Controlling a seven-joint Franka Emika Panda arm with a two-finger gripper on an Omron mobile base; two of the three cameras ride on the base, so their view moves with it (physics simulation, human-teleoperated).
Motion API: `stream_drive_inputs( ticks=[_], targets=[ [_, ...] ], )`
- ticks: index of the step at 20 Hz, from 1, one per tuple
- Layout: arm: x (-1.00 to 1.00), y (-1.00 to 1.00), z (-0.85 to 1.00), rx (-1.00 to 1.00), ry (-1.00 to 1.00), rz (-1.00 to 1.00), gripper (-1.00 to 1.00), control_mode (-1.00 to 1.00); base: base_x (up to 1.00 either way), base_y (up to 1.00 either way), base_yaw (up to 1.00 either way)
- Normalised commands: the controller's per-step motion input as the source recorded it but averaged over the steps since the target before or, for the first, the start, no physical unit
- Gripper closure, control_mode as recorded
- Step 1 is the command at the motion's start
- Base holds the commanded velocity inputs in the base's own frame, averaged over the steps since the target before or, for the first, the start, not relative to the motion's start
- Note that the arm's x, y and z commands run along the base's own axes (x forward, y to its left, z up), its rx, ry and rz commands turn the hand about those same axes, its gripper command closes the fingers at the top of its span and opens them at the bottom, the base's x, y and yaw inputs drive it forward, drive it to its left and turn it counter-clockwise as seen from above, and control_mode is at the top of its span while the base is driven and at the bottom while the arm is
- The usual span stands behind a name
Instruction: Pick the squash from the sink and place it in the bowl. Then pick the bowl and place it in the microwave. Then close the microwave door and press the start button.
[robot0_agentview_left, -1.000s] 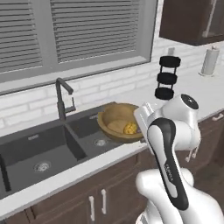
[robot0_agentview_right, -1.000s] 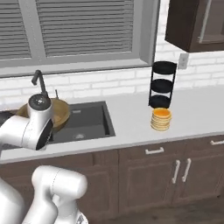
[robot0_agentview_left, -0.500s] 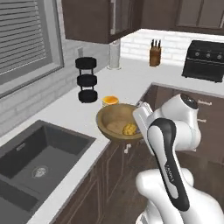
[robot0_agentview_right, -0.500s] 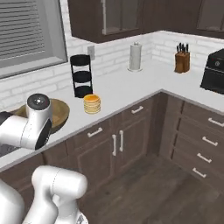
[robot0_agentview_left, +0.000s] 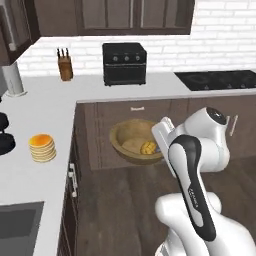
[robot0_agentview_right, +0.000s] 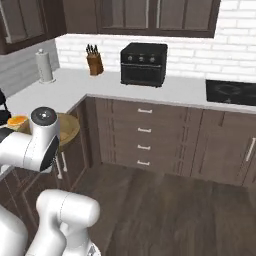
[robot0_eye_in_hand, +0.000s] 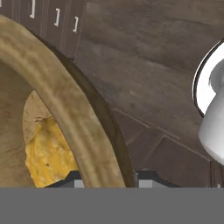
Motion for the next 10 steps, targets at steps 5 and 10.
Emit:
stream_drive_inputs(
  ticks=[5, 10],
  targets=[
    [0.00, 0.00, 0.00, 0.00, 0.00, 0.00, 1.00, 1.00, 0.00, -0.02, -0.82],
    [0.00, 0.00, 0.00, 0.00, 0.00, 0.00, 1.00, 1.00, 0.00, -0.03, -0.80]
  ],
)
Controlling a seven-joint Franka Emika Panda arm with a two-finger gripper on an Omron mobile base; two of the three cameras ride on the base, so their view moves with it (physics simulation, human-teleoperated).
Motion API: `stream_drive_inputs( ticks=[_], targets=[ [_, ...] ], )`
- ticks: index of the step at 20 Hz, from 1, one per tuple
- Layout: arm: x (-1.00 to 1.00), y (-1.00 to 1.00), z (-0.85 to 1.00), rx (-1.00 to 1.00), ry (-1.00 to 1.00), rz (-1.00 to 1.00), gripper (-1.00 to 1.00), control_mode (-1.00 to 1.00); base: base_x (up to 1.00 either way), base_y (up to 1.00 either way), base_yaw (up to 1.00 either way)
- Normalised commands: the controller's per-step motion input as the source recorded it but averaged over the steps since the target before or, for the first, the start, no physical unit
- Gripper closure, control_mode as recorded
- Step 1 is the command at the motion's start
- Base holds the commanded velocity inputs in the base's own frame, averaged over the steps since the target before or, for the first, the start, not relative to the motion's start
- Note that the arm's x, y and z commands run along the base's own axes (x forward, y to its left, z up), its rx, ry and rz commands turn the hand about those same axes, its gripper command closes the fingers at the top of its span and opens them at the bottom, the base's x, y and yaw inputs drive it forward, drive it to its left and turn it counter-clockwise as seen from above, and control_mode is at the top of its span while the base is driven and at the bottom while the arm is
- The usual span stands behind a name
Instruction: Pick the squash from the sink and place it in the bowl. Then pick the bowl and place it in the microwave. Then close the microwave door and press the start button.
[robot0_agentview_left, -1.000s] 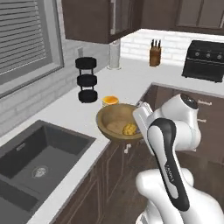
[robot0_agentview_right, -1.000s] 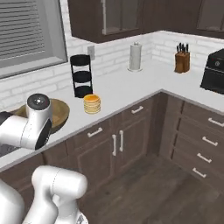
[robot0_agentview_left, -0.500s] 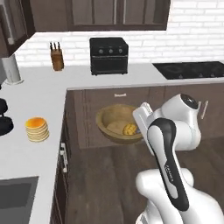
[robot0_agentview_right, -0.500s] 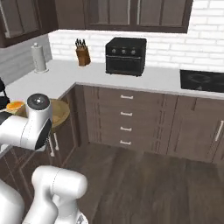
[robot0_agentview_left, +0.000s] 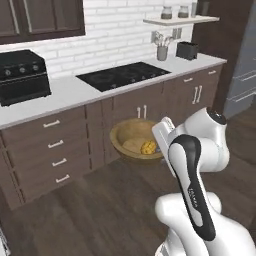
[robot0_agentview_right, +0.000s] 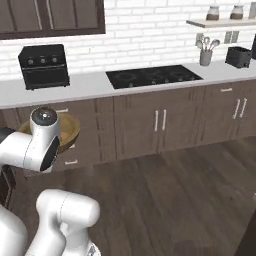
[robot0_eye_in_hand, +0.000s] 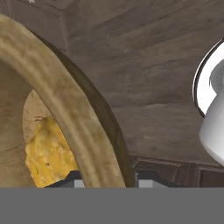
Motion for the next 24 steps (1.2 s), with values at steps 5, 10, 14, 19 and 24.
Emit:
stream_drive_inputs(
  ticks=[5, 10, 14, 19, 24],
  targets=[
    [0.00, 0.00, 0.00, 0.00, 0.00, 0.00, 1.00, 1.00, 0.00, -0.07, -0.78],
    [0.00, 0.00, 0.00, 0.00, 0.00, 0.00, 1.00, 1.00, 0.00, -0.07, -0.78],
    [0.00, 0.00, 0.00, 0.00, 0.00, 0.00, 1.00, 1.00, 0.01, -0.13, -0.76],
    [0.00, 0.00, 0.00, 0.00, 0.00, 0.00, 1.00, 1.00, 0.03, -0.24, -0.74],
    [0.00, 0.00, 0.00, 0.00, 0.00, 0.00, 1.00, 1.00, 0.05, -0.27, -0.74]
  ],
)
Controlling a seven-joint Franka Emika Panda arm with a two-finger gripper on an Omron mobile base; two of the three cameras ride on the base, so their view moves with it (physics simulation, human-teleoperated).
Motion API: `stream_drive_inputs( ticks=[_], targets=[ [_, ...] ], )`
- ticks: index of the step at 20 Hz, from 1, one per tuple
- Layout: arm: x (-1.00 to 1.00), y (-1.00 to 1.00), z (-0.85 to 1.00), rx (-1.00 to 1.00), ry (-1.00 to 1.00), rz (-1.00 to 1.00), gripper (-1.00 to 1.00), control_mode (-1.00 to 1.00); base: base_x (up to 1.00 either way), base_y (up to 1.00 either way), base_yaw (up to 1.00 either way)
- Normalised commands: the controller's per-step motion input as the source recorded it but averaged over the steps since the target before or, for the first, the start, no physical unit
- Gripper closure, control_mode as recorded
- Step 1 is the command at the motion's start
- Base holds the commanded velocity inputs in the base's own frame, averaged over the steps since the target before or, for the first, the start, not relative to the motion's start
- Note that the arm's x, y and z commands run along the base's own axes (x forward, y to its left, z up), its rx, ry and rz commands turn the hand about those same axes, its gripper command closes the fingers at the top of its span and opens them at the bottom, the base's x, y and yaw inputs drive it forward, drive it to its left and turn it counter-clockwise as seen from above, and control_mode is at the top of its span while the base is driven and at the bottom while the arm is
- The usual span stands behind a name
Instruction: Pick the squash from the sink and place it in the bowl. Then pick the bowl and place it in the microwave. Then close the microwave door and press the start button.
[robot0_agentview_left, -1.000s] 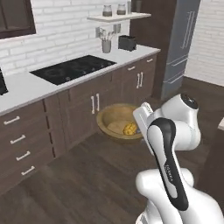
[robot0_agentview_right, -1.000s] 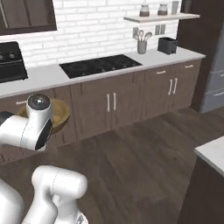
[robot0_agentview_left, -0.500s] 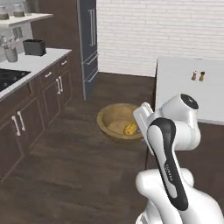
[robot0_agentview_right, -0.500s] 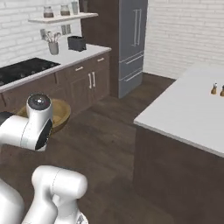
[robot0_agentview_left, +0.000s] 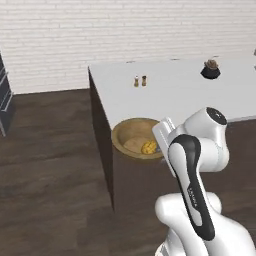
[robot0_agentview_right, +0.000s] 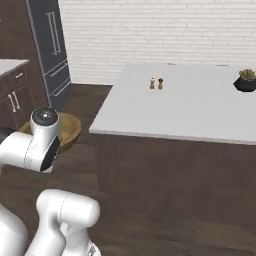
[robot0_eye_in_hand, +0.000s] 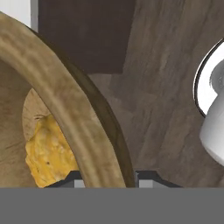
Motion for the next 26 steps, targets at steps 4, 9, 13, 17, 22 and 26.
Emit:
stream_drive_inputs(
  ticks=[4, 9, 13, 17, 22, 26],
  targets=[
    [0.00, 0.00, 0.00, 0.00, 0.00, 0.00, 1.00, 1.00, 0.13, -0.32, -0.73],
    [0.00, 0.00, 0.00, 0.00, 0.00, 0.00, 1.00, 1.00, 0.25, -0.27, -0.71],
    [0.00, 0.00, 0.00, 0.00, 0.00, 0.00, 1.00, 1.00, 0.33, -0.28, -0.69],
    [0.00, 0.00, 0.00, 0.00, 0.00, 0.00, 1.00, 1.00, 0.42, -0.23, -0.67],
    [0.00, 0.00, 0.00, 0.00, 0.00, 0.00, 1.00, 1.00, 0.51, -0.21, -0.66],
    [0.00, 0.00, 0.00, 0.00, 0.00, 0.00, 1.00, 1.00, 0.59, -0.17, -0.65]
  ],
)
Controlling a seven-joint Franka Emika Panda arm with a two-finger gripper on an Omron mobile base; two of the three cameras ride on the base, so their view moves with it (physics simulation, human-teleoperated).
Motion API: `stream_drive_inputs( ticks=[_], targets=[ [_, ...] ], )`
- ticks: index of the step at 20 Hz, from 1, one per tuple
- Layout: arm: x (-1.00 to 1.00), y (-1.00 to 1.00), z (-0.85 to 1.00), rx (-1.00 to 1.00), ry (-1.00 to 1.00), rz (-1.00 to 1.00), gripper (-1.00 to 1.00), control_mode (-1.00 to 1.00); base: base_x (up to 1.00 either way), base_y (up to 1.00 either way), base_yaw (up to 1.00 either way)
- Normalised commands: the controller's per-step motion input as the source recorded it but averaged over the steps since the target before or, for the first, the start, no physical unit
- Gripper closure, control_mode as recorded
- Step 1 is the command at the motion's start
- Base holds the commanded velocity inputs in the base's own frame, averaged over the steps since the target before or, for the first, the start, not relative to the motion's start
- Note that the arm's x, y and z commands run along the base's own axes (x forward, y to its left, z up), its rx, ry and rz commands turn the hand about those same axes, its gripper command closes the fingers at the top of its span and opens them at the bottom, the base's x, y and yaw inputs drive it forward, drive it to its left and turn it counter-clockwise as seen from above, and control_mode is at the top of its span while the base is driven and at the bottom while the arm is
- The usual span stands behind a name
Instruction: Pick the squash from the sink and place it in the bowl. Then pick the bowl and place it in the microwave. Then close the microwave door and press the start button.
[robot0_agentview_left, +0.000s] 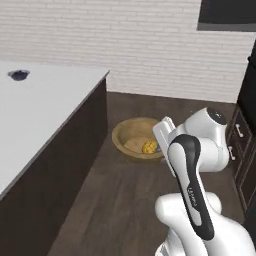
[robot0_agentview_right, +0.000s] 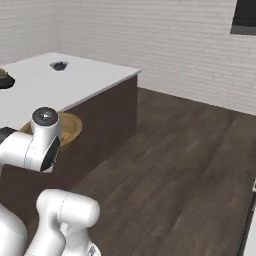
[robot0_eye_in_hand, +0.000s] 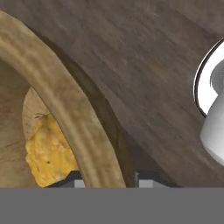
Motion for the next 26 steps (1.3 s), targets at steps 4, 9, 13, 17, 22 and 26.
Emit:
stream_drive_inputs(
  ticks=[4, 9, 13, 17, 22, 26],
  targets=[
    [0.00, 0.00, 0.00, 0.00, 0.00, 0.00, 1.00, 1.00, 0.70, -0.06, -0.63],
    [0.00, 0.00, 0.00, 0.00, 0.00, 0.00, 1.00, 1.00, 0.89, 0.00, -0.59],
    [0.00, 0.00, 0.00, 0.00, 0.00, 0.00, 1.00, 1.00, 1.00, 0.18, -0.61],
    [0.00, 0.00, 0.00, 0.00, 0.00, 0.00, 1.00, 1.00, 0.98, 0.26, -0.60],
    [0.00, 0.00, 0.00, 0.00, 0.00, 0.00, 1.00, 1.00, 0.91, 0.33, -0.55],
    [0.00, 0.00, 0.00, 0.00, 0.00, 0.00, 1.00, 1.00, 0.84, 0.43, -0.50]
  ],
)
